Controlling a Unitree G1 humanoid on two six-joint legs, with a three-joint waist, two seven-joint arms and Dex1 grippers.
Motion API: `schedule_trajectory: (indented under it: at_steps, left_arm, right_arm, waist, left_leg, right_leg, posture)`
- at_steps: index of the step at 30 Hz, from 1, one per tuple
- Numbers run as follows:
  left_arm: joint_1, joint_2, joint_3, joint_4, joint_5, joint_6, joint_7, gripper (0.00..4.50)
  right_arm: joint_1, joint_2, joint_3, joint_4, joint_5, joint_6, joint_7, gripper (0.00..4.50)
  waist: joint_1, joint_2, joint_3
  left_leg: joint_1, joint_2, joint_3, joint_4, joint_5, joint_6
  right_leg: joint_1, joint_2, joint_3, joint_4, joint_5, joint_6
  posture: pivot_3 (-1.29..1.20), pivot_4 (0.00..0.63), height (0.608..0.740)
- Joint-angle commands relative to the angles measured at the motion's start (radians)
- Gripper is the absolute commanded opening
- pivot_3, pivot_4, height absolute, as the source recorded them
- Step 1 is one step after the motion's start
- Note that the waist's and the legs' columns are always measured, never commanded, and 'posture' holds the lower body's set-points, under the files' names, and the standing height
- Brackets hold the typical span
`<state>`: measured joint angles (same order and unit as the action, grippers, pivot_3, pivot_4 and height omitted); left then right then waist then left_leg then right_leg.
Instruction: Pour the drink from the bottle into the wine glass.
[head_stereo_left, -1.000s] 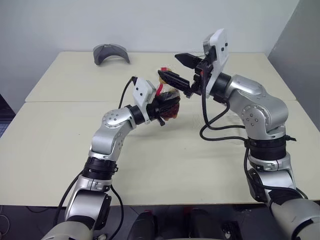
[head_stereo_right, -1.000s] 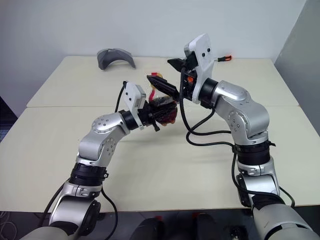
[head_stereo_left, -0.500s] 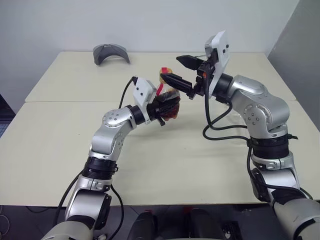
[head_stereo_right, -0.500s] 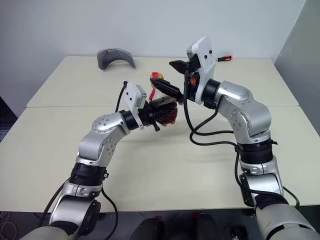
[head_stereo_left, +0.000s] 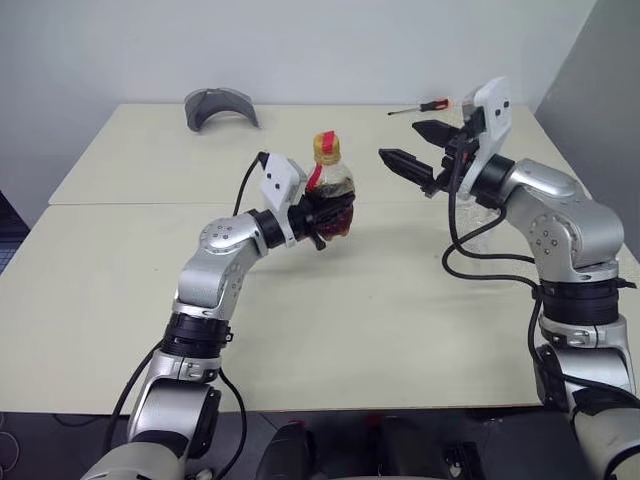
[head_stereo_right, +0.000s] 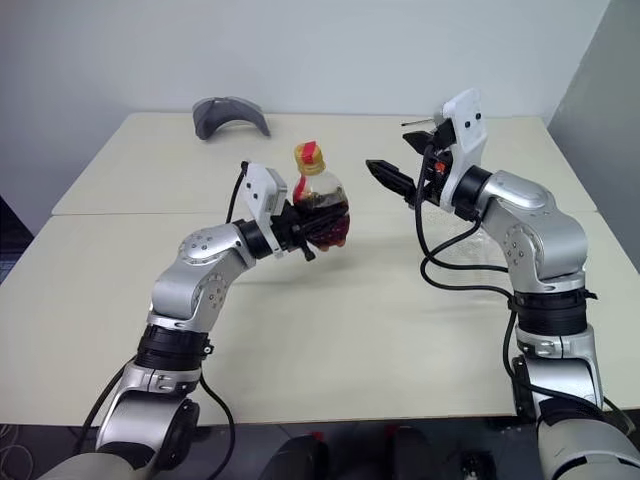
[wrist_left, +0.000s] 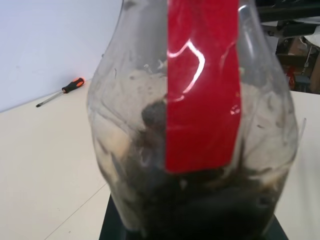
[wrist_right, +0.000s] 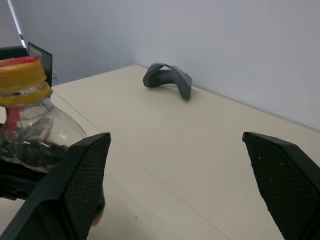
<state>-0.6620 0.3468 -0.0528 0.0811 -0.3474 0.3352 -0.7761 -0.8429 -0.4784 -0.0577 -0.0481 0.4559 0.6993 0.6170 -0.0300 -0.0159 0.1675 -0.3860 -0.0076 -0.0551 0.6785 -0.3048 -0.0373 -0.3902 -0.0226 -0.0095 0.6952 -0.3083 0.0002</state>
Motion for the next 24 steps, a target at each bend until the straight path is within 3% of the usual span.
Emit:
schedule_trajectory:
  at_steps: [1,11,24]
  left_arm:
    - [-0.031,-0.001,0.018,-0.043,-0.007,-0.031,-0.003,0.74]
    - [-0.033,-0.009,0.015,-0.031,-0.006,-0.043,-0.002,0.74]
    - [-0.025,-0.013,0.01,-0.041,-0.005,-0.041,-0.011,0.74]
  right_arm:
    - [-0.013,0.002,-0.027,-0.034,0.019,-0.02,0.005,4.5]
    - [-0.014,0.081,-0.009,-0.152,0.216,0.14,0.051,4.5]
    - [-0.105,0.178,0.05,-0.05,0.172,0.067,0.029,4.5]
  waist:
    - [0.0,0.0,0.0]
    - [0.001,0.0,0.0]
    - [0.001,0.0,0.0]
  left_leg:
    - [0.0,0.0,0.0,0.0,0.0,0.0]
    - [0.0,0.0,0.0,0.0,0.0,0.0]
    - [0.0,0.0,0.0,0.0,0.0,0.0]
  right_leg:
    - [0.0,0.0,0.0,0.0,0.0,0.0]
    - [0.0,0.0,0.0,0.0,0.0,0.0]
    - [0.0,0.0,0.0,0.0,0.0,0.0]
  posture:
    - [0.0,0.15,0.74]
    - [0.0,0.15,0.74]
    - [0.0,0.15,0.74]
